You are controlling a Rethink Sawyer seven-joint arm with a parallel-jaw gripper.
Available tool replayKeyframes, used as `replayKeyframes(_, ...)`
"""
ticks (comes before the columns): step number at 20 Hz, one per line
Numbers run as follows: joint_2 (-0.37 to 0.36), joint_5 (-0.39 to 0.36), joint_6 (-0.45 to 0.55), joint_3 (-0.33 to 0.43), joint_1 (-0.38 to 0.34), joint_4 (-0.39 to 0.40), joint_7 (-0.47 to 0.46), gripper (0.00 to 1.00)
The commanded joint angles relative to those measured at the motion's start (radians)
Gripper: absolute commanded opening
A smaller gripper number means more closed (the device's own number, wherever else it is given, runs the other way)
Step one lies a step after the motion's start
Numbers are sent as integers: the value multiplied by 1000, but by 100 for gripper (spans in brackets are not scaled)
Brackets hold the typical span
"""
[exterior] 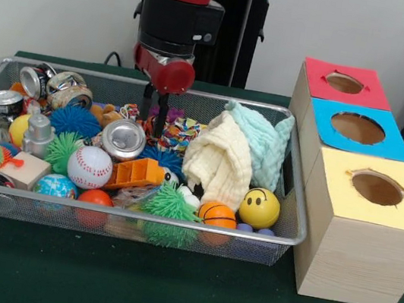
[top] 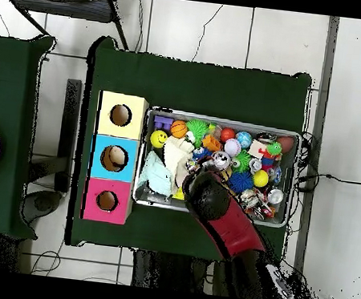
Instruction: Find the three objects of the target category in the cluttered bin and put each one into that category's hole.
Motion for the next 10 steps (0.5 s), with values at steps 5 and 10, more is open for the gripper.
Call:
replayKeyframes(5, -19, 54, 74, 55, 49, 85, 257, 100)
replayKeyframes(10, 29, 44, 25, 57, 44, 65, 248, 100)
